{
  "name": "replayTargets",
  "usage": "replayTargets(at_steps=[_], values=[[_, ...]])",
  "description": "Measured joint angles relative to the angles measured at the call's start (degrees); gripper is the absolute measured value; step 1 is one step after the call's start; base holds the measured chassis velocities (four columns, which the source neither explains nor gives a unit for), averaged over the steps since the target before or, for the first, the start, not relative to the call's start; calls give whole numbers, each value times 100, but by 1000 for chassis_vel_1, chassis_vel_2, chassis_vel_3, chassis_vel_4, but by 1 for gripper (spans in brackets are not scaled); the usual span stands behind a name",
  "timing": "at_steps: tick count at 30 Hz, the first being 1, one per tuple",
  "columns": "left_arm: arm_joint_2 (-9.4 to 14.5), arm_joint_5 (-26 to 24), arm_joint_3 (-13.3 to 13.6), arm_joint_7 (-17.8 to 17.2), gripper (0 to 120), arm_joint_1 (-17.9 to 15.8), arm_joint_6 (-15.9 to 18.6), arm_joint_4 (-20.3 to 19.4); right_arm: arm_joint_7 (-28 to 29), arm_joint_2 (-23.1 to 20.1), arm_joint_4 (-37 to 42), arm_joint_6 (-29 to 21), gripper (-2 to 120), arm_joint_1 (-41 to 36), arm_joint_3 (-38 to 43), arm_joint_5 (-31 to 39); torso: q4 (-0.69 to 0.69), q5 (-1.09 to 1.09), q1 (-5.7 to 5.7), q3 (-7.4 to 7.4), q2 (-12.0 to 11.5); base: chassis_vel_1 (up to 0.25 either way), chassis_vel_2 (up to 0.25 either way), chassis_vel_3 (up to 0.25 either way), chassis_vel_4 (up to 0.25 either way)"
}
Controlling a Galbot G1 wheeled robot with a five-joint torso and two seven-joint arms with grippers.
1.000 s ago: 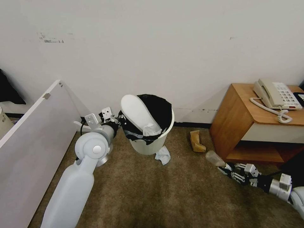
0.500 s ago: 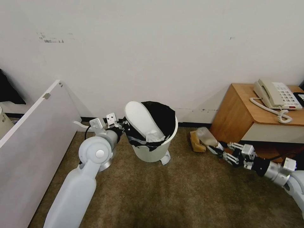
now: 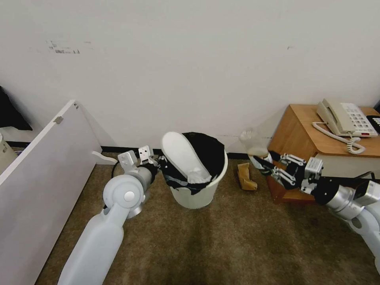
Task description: Pick up the trash bin and place the garbage on the floor into it.
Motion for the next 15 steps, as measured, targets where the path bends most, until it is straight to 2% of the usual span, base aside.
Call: replayTargets(at_steps=[7,15], values=[[-14,6,180,121,4,-1,-3,56,112,-283,268,-171,25,129,-66,436,0,0,0,0,0,0,0,0,0],[72,49,510,410,4,-123,-60,176,146,-911,372,-284,25,268,-146,886,1,0,0,0,0,0,0,0,0]])
